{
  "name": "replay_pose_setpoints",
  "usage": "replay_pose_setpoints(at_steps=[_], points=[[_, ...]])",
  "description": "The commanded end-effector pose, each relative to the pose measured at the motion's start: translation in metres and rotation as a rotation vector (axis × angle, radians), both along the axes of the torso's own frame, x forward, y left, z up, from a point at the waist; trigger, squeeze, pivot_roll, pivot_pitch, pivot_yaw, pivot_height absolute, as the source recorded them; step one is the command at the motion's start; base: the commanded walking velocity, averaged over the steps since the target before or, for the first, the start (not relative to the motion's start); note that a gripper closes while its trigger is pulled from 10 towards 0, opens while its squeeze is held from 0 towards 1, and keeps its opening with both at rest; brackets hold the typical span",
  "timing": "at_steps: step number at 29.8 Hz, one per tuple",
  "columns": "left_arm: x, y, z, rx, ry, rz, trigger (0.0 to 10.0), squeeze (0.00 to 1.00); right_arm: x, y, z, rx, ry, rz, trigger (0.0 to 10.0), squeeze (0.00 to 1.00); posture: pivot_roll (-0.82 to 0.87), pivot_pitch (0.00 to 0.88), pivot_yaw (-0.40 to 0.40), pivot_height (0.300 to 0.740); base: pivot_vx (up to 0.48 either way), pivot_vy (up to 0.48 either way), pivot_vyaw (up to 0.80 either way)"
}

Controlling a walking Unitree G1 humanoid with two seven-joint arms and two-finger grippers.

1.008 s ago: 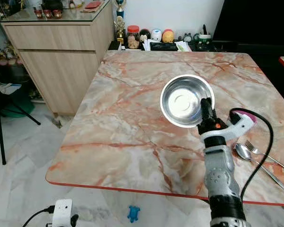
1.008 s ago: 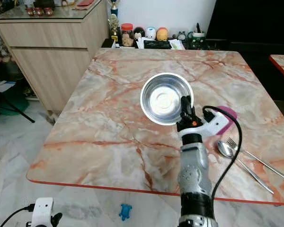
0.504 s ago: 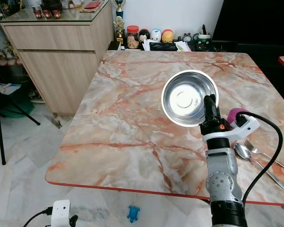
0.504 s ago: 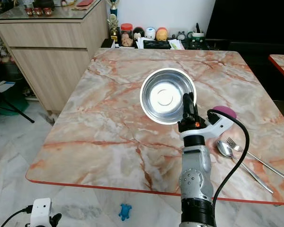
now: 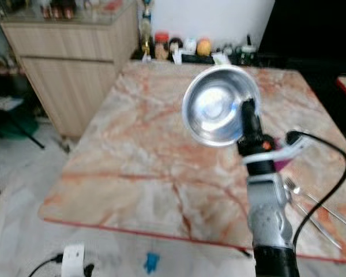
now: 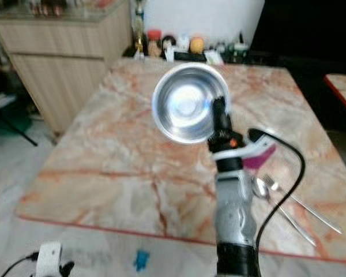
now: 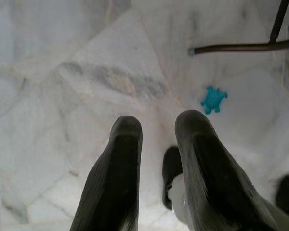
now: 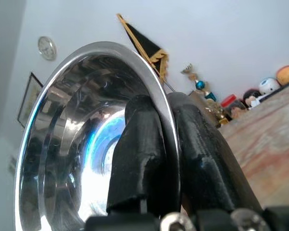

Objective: Setting the table

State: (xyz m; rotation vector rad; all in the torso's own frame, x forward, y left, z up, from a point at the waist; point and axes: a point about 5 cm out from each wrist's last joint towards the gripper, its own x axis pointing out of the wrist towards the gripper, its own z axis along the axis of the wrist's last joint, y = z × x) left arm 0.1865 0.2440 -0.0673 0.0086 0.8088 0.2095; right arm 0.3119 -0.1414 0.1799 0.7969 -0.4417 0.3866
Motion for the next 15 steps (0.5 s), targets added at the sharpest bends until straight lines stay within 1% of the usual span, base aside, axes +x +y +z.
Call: replay_pose_setpoints(at_steps=[1,9,15], points=[[-0.0043,-0.0073,-0.0044,-0.021,0.015,0.002,10.0,0.00,-0.0032,-0.0100,0.0029,-0.006,-0.014,-0.027,10.0,0.00,0.07,0.000,-0.003,0.740,0.000,-0.356,0.00],[-0.0009,-0.0083,-0.0029,-0.024,0.004,-0.002,10.0,0.00,-0.0040,-0.0088,0.0045,-0.016,-0.017,-0.016,10.0,0.00,0.07,0.000,-0.002,0.740,0.000,-0.359,0.00],[-0.0023,-0.0080,-0.0035,-0.026,0.008,0.000,10.0,0.00,-0.0038,-0.0087,0.0054,-0.023,-0.017,-0.018,10.0,0.00,0.07,0.000,-0.003,0.740,0.000,-0.364,0.00]])
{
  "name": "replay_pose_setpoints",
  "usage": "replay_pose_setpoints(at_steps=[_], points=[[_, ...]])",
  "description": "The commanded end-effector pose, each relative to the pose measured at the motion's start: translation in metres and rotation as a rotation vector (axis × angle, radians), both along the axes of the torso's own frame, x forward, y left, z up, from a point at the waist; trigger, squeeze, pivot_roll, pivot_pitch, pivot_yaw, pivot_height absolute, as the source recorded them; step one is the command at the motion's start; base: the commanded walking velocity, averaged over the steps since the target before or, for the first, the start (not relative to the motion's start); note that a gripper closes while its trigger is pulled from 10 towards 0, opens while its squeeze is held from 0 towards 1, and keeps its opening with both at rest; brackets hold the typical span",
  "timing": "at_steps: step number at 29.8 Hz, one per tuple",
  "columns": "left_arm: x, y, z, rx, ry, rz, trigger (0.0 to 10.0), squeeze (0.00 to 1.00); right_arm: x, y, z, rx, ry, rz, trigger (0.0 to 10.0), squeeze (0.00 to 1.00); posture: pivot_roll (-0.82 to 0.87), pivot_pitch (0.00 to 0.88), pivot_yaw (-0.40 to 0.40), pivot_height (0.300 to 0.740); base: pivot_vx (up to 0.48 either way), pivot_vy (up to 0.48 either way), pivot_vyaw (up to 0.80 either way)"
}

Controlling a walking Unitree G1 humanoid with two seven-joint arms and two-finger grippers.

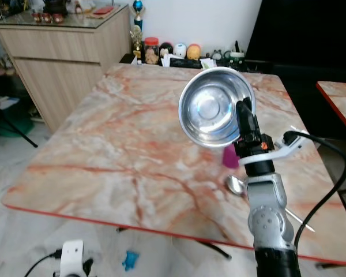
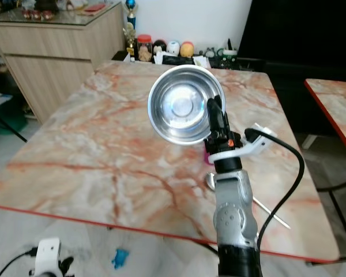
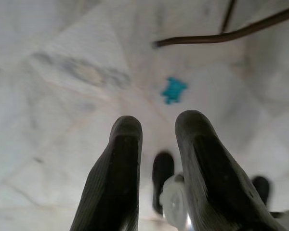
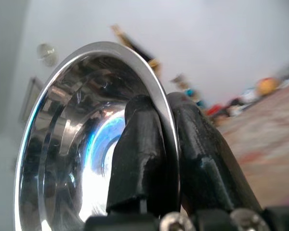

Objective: Setting the table

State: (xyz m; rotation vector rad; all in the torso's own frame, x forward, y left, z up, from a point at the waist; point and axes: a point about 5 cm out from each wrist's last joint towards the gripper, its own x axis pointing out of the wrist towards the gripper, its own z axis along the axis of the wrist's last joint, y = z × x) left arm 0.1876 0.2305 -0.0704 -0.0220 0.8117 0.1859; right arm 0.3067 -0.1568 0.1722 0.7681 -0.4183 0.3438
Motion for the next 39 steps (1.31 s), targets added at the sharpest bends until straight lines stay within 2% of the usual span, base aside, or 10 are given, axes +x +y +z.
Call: replay_pose_setpoints(at_steps=[1,16,31,39], points=[[-0.003,0.005,0.000,0.010,0.008,0.010,10.0,0.00,0.001,0.007,0.013,0.002,-0.051,0.019,10.0,0.00,0.07,0.000,-0.004,0.740,0.000,-0.368,0.00],[-0.003,0.003,-0.001,0.006,0.012,0.005,10.0,0.00,0.000,0.009,0.010,-0.025,-0.036,0.016,10.0,0.00,0.06,0.000,-0.003,0.740,0.000,-0.365,0.00],[-0.005,0.003,-0.002,0.006,0.021,-0.007,10.0,0.00,0.000,0.003,0.005,-0.039,-0.004,-0.027,10.0,0.00,0.05,0.000,0.002,0.740,0.000,-0.365,0.00],[-0.002,0.000,-0.001,0.006,0.014,-0.022,10.0,0.00,-0.001,-0.007,-0.008,-0.049,0.051,-0.075,10.0,0.00,0.04,0.000,0.001,0.740,0.000,-0.366,0.00]])
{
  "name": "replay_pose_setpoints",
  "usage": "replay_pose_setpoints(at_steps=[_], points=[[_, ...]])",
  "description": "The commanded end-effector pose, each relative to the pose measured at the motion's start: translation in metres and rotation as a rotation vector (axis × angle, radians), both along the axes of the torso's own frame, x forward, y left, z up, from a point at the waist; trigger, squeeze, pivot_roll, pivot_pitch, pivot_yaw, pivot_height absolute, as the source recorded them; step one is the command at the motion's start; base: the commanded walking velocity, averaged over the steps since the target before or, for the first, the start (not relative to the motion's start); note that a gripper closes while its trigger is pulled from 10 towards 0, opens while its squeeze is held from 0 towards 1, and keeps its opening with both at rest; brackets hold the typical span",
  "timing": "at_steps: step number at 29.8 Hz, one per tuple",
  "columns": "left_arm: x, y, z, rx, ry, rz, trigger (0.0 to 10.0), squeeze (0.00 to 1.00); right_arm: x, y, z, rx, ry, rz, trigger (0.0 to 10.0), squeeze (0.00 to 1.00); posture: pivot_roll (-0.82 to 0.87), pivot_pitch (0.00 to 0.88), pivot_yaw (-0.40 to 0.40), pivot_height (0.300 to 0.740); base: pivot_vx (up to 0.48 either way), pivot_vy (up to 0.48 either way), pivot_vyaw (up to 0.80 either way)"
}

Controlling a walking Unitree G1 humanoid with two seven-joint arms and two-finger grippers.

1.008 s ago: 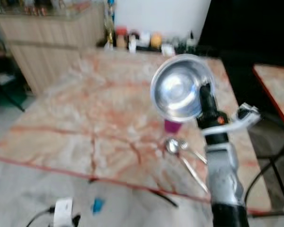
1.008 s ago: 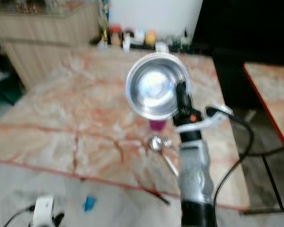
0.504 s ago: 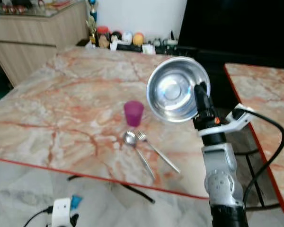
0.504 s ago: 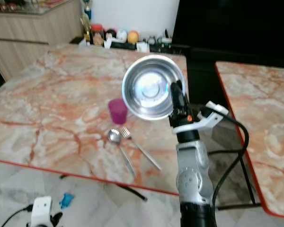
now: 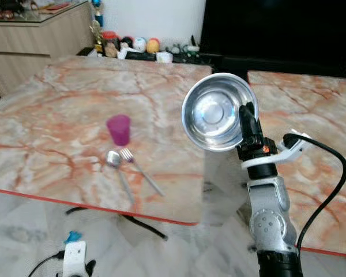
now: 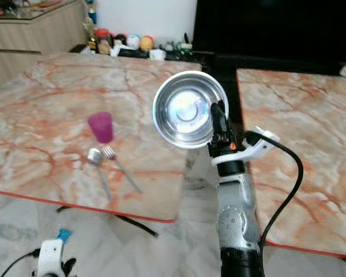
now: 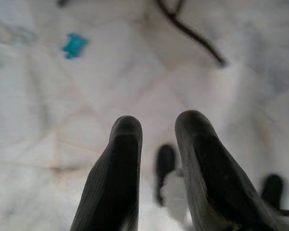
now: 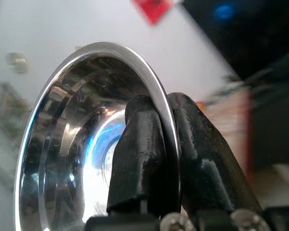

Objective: Setting the table

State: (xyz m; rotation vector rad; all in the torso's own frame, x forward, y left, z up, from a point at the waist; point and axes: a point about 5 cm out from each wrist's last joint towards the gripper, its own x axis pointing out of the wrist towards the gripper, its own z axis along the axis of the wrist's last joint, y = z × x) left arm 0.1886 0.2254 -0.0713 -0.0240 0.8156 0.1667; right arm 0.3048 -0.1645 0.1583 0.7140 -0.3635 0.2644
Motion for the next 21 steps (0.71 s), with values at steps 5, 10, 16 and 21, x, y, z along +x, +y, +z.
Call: replay_pose_setpoints(at_steps=[5,10,16,21], points=[[-0.003,0.004,-0.001,0.015,0.015,-0.009,10.0,0.00,0.000,-0.010,0.001,-0.019,-0.002,-0.054,10.0,0.00,0.04,0.000,-0.001,0.740,0.000,-0.363,0.00],[-0.003,0.005,-0.001,0.017,0.015,-0.011,10.0,0.00,-0.001,-0.025,0.001,-0.063,0.007,-0.091,10.0,0.00,0.04,0.000,-0.002,0.740,0.000,-0.365,0.00],[-0.002,0.006,0.000,0.018,0.012,-0.005,10.0,0.00,-0.004,-0.040,0.000,-0.236,0.027,-0.072,10.0,0.00,0.04,0.000,-0.003,0.740,0.000,-0.366,0.00],[-0.002,0.006,0.000,0.018,0.010,-0.004,10.0,0.00,-0.005,-0.049,0.002,-0.261,0.040,-0.094,10.0,0.00,0.03,0.000,0.002,0.740,0.000,-0.365,0.00]])
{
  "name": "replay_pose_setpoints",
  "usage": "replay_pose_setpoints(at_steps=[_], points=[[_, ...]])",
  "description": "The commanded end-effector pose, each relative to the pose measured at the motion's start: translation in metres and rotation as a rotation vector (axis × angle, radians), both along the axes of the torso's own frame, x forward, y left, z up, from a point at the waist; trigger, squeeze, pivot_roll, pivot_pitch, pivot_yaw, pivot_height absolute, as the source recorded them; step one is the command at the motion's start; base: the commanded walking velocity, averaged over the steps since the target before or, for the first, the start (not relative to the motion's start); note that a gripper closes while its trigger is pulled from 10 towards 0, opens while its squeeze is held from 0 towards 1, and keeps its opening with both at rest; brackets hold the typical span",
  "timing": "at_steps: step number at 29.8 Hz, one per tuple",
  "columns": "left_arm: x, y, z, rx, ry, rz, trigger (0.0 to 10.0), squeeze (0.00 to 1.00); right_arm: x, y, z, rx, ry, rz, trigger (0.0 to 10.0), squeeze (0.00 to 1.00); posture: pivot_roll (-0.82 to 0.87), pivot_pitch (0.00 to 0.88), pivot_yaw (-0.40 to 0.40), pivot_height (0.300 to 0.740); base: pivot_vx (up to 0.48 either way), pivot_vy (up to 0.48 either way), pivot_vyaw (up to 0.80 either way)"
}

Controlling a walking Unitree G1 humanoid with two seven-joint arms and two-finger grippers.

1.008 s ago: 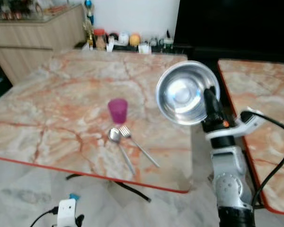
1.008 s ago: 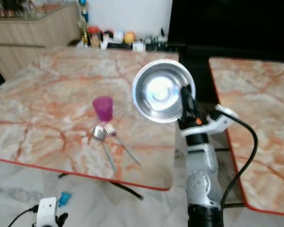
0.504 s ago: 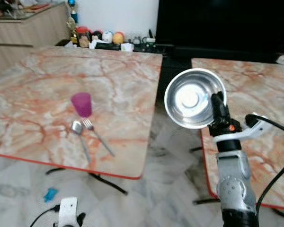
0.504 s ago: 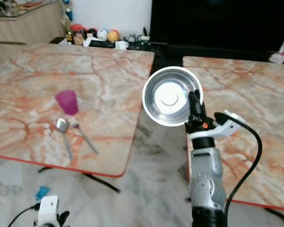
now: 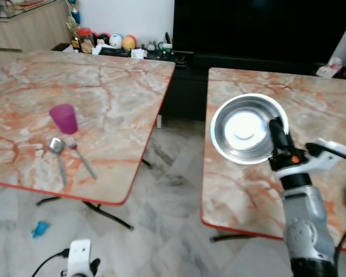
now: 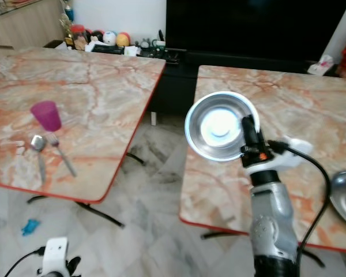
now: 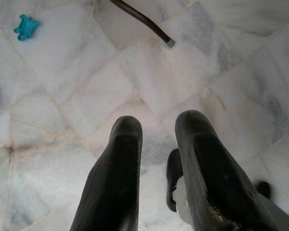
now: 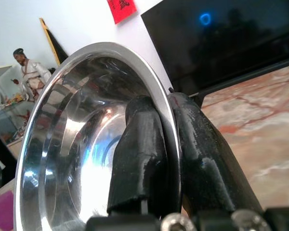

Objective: Setting the table

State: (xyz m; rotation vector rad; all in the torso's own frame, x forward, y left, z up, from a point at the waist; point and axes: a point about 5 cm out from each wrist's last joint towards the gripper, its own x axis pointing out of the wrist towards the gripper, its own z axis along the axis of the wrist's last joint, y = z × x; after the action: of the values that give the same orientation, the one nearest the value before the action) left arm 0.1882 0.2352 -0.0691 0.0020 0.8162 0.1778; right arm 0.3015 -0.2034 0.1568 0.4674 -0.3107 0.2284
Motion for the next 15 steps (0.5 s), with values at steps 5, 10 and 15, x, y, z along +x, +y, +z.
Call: replay_pose_setpoints(at_steps=[5,10,15], points=[[-0.002,-0.006,-0.003,-0.007,0.013,-0.022,10.0,0.00,-0.002,-0.003,-0.002,-0.015,0.009,-0.027,10.0,0.00,0.03,0.000,0.005,0.740,0.000,-0.364,0.00],[-0.001,-0.006,-0.002,-0.008,0.012,-0.026,10.0,0.00,-0.001,0.003,-0.004,-0.004,0.018,-0.023,10.0,0.00,0.04,0.000,0.005,0.740,0.000,-0.365,0.00],[0.000,-0.006,-0.002,-0.005,0.008,-0.031,10.0,0.00,-0.001,0.002,-0.005,0.000,0.022,-0.033,10.0,0.00,0.04,0.000,0.004,0.740,0.000,-0.365,0.00]])
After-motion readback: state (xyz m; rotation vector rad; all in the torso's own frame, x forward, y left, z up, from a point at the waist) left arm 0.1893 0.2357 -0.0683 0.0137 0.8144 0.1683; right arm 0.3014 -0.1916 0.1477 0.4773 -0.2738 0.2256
